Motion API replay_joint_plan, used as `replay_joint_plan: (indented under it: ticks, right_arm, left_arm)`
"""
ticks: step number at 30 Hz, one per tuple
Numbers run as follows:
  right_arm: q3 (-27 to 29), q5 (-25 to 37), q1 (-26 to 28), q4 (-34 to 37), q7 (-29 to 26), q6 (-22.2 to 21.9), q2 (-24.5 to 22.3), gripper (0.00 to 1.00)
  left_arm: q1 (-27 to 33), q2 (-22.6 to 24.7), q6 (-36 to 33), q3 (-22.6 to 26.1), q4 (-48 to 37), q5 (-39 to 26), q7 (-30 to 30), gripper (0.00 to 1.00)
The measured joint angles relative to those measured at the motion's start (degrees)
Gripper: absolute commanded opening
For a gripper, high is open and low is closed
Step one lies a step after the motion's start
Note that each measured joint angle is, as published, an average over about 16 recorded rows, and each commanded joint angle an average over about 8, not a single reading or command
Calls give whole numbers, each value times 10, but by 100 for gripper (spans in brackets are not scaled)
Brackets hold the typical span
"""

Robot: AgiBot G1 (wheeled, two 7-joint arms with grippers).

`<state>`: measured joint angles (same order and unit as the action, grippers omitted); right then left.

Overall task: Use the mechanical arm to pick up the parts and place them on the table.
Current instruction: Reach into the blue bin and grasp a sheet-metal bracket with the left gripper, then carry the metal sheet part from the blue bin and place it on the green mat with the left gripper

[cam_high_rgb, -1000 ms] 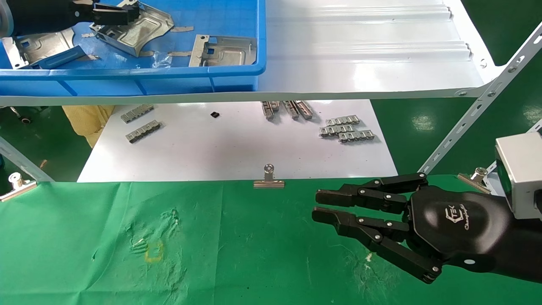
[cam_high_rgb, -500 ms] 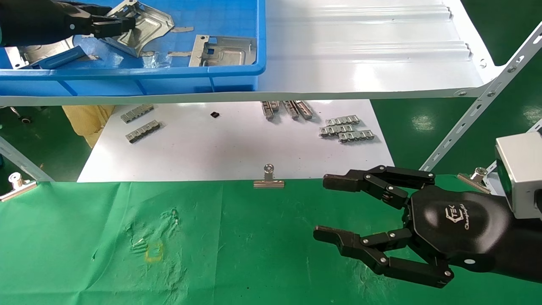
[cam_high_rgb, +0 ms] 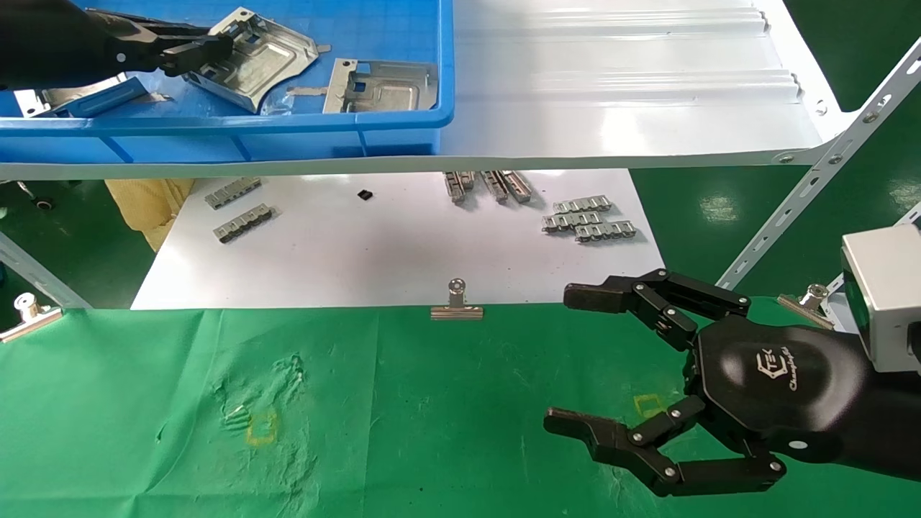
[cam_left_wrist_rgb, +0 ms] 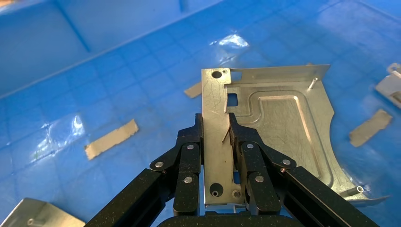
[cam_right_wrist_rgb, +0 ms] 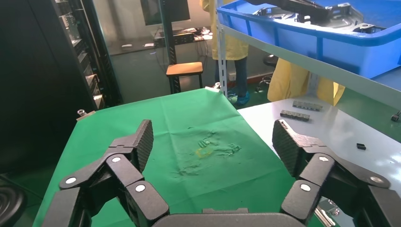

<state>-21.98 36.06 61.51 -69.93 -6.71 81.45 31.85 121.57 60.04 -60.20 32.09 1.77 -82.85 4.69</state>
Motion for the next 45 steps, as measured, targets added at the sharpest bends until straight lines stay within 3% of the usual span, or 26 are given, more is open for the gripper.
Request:
replay_joint_plan:
  ticks: [7,15,24,37,45]
  right_arm:
    - [0,0,0,0,0,0,0,100]
    - [0,0,0,0,0,0,0,100]
    - [0,0,0,0,0,0,0,100]
    - [0,0,0,0,0,0,0,100]
    - [0,0,0,0,0,0,0,100]
  left_arm:
    - [8,-16,-72,-18,16,28,-34,0]
    - [9,-37,-205,-37,39,62,-80,0]
    - [-32,-73,-307,-28,127,113,-119,0]
    - [-152,-174,-314,74,351,213,-162,0]
    - [-194,-190,-303,155,353,194,-234,0]
